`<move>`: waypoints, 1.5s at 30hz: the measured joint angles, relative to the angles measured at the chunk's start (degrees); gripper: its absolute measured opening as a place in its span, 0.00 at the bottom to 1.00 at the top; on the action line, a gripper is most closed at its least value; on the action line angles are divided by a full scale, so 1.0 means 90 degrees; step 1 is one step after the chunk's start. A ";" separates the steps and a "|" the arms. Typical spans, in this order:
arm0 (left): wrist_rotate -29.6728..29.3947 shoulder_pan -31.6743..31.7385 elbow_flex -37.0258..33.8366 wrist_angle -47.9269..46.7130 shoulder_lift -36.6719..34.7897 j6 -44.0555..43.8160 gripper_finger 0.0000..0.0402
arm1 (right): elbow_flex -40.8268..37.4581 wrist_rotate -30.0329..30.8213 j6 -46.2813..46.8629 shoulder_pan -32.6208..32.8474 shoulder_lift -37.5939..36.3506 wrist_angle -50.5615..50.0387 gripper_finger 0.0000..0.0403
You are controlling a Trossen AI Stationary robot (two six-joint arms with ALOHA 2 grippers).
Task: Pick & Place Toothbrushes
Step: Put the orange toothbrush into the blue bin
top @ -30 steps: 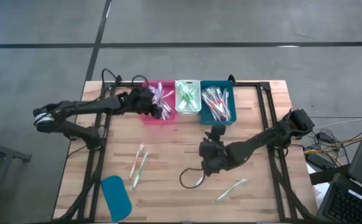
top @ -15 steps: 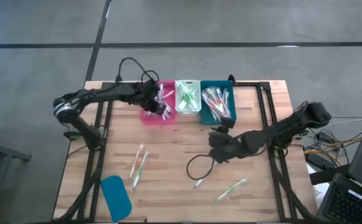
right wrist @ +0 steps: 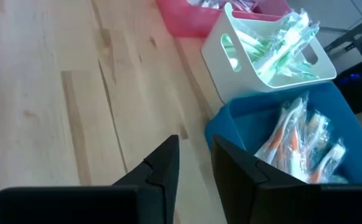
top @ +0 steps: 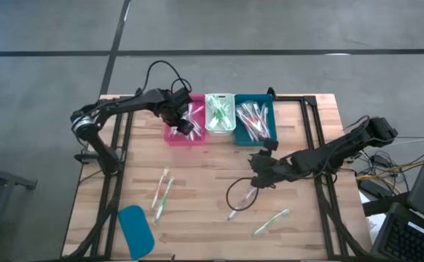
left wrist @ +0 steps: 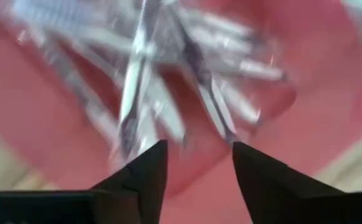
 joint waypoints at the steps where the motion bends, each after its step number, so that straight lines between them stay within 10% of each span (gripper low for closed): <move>1: -0.0005 0.0000 0.0029 -0.0204 -0.0066 0.0001 0.47 | 0.0026 -0.0038 0.0000 0.0000 0.0012 0.0007 0.21; 12: -0.0013 -0.0701 -0.0400 -0.1043 -0.1512 -0.0525 0.51 | 0.0049 -0.0153 -0.0384 0.0000 0.0027 0.0319 0.13; 29: -0.0229 -0.4007 -0.2250 -0.0842 -0.2759 -0.3711 0.51 | 0.0049 -0.0148 -0.0406 0.0000 0.0029 0.0414 0.22; 45: -0.0105 -0.4257 -0.3836 0.0769 -0.2753 -0.4752 0.51 | 0.0051 -0.0141 -0.0636 0.0000 0.0029 0.0563 0.20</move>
